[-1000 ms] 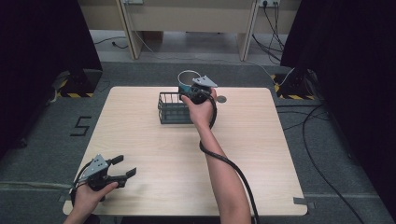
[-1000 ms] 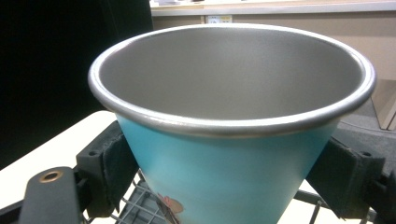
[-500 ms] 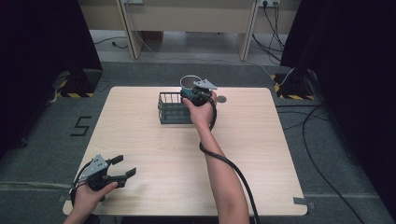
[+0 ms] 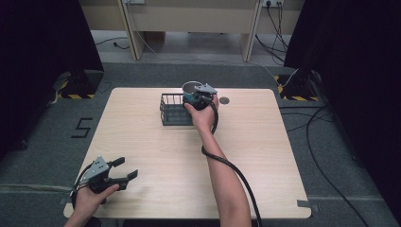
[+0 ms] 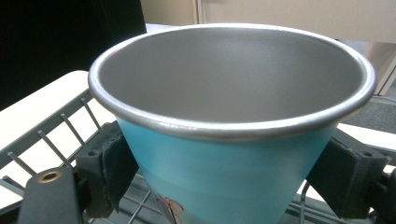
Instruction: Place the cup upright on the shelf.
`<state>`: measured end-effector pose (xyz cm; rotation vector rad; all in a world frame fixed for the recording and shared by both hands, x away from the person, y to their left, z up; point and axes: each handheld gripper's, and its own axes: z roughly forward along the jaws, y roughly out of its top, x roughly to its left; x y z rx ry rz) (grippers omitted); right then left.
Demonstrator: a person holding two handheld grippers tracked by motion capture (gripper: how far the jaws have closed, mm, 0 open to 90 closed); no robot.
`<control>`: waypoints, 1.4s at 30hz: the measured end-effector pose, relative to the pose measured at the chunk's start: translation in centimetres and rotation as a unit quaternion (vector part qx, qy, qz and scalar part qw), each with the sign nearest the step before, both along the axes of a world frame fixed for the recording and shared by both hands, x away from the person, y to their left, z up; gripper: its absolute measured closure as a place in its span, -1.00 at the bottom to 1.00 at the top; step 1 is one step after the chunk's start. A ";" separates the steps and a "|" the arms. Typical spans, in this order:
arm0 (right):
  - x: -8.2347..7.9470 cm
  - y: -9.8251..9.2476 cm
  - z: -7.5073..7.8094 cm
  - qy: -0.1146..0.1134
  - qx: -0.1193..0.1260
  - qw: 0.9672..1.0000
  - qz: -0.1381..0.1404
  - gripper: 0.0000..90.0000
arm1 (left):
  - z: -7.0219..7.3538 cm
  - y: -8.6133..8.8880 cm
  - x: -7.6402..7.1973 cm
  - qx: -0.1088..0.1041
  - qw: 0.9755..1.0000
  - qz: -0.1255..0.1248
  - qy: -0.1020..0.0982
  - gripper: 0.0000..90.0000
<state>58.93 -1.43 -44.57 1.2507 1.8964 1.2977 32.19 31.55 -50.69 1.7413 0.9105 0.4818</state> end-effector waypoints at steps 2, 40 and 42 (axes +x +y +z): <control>0.0 0.0 0.0 -0.001 -0.006 1.000 0.002 -0.62 | 0.0 0.0 0.0 0.000 1.000 0.000 0.000 -0.57; -3.1 -0.4 0.8 0.005 -0.014 1.000 0.004 -0.67 | 0.0 -0.1 0.0 0.004 1.000 0.000 -0.001 -0.57; -3.4 -0.5 0.9 0.005 -0.015 1.000 0.003 -0.67 | 0.0 -0.1 0.0 0.004 1.000 0.000 0.000 -0.57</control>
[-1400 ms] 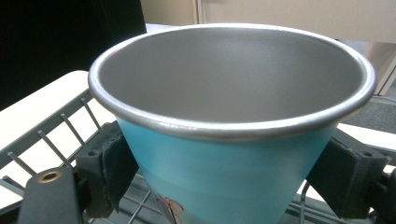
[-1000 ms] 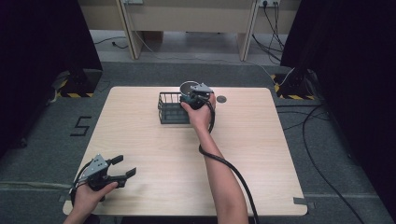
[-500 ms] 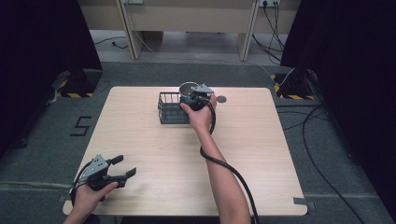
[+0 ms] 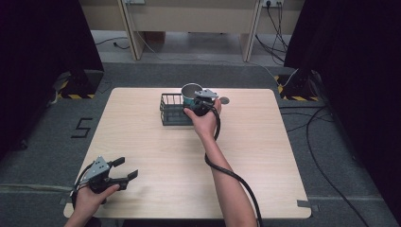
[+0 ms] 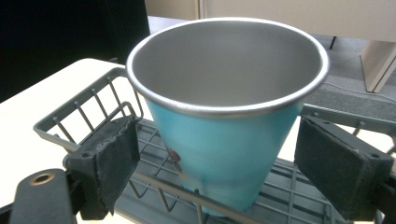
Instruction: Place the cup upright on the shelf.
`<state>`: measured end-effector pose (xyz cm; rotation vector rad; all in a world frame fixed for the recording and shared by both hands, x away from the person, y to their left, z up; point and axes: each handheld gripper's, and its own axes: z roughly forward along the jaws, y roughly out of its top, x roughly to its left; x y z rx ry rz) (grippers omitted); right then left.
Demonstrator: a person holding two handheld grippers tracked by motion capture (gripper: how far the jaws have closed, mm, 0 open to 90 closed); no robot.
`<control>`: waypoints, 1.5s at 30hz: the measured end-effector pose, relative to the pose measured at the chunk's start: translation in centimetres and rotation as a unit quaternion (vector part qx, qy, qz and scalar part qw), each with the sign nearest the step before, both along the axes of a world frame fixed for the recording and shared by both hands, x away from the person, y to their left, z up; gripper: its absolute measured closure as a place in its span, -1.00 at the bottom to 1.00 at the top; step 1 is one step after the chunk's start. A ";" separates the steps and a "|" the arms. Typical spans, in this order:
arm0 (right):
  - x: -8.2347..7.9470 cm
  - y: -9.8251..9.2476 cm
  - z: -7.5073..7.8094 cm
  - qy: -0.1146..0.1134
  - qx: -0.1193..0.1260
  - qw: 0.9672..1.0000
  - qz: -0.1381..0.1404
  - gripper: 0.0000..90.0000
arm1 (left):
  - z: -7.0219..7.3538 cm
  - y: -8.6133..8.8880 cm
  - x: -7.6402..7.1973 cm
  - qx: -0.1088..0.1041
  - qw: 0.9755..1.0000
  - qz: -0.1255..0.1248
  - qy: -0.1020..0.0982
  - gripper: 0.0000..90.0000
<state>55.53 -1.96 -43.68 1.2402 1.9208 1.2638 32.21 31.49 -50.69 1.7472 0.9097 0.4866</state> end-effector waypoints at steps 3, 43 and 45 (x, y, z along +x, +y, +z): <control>-0.5 -0.2 0.2 -0.002 0.001 1.000 0.000 -0.67 | 0.0 0.0 0.0 0.000 1.000 0.000 0.000 -0.57; -6.6 -4.8 1.0 -0.010 0.007 0.999 0.033 -0.66 | 0.0 0.0 0.0 0.003 1.000 0.004 0.002 -0.57; -6.9 -5.0 1.1 -0.012 0.008 0.999 0.033 -0.66 | 0.0 0.0 0.0 0.003 1.000 0.004 0.002 -0.57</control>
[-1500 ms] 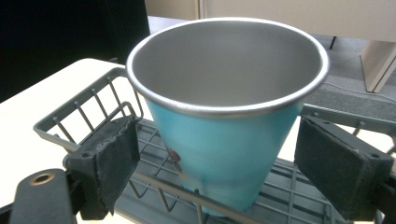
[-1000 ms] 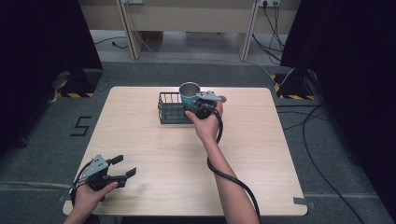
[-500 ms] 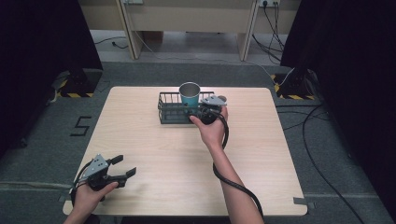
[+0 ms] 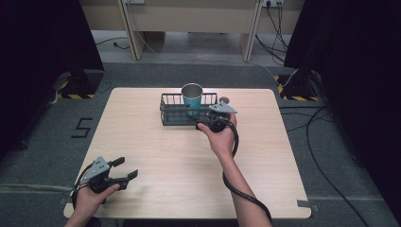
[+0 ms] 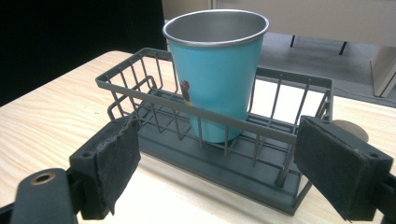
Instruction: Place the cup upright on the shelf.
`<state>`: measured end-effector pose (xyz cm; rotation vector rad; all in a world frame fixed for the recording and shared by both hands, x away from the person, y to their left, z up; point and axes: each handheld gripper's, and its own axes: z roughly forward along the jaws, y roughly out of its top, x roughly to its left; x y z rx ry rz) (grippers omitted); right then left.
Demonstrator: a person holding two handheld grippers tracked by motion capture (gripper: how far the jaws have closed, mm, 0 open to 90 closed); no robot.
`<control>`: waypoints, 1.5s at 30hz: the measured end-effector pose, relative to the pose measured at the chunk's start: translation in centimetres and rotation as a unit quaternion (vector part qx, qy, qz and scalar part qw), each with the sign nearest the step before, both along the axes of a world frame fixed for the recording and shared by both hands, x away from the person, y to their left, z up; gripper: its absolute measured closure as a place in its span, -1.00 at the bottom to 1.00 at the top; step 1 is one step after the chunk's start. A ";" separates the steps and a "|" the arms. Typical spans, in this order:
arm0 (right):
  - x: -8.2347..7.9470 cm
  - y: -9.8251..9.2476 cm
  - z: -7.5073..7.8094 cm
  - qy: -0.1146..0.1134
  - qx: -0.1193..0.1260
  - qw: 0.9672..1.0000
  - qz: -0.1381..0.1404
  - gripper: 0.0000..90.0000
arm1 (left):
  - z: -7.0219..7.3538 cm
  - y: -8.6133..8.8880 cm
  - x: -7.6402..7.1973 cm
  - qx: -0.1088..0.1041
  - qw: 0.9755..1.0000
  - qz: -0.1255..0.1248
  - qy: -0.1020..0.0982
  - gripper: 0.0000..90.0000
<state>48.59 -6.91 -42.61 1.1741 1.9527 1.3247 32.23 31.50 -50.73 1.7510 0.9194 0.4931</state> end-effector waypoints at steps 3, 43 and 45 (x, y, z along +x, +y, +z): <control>-0.4 -0.2 0.0 -0.001 0.000 1.000 0.002 -0.66 | 0.0 0.0 0.0 0.001 1.000 0.000 0.000 -0.57; -5.5 -6.7 -0.2 -0.009 0.000 1.000 0.000 -0.65 | -0.1 0.1 0.1 0.001 1.000 0.005 0.002 -0.57; -5.7 -7.0 -0.4 -0.007 0.002 1.000 -0.004 -0.65 | -0.1 0.1 0.1 0.002 1.000 0.006 0.003 -0.57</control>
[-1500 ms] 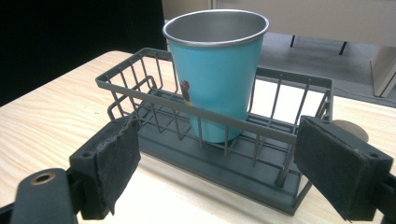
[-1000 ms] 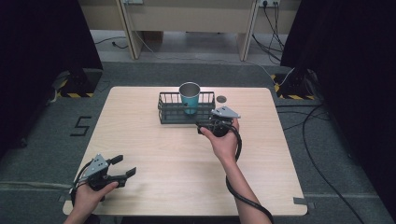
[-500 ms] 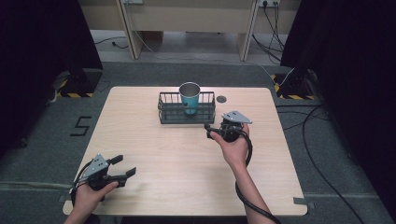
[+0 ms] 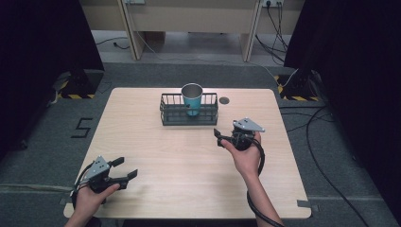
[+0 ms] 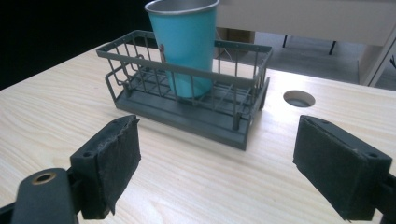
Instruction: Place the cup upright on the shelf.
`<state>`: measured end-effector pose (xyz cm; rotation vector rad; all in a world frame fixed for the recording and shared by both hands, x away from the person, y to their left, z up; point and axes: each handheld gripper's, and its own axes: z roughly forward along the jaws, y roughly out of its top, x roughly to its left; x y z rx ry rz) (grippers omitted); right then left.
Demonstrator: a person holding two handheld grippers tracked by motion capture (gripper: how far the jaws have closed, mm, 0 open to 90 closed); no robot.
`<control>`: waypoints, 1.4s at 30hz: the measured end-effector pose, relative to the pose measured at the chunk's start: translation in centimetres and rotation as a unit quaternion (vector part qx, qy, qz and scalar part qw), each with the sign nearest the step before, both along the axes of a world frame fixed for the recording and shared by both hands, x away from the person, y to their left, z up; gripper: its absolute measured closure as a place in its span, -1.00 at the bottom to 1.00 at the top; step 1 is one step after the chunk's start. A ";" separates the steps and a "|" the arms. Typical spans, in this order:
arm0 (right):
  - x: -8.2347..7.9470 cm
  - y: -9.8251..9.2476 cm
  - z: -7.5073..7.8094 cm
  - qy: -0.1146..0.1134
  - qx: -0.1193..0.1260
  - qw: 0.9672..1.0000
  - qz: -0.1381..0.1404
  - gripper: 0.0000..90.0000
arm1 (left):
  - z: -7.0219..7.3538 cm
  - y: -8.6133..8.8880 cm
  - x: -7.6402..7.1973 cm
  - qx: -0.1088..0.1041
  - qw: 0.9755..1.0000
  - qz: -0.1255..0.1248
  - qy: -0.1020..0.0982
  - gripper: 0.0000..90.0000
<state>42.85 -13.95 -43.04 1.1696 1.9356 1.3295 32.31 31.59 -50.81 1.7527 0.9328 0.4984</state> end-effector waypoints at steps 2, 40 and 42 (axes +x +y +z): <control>-0.2 -0.4 -0.2 -0.001 0.000 1.000 -0.003 -0.65 | 0.0 0.0 0.0 -0.001 1.000 0.001 0.000 -0.57; -4.7 -4.3 -4.4 0.004 0.013 1.000 -0.017 -0.65 | 0.0 0.0 0.0 0.002 1.000 0.002 0.000 -0.58; -5.0 -4.4 -4.6 0.007 0.013 1.000 -0.018 -0.65 | 0.0 0.0 0.0 0.002 1.000 0.002 0.000 -0.58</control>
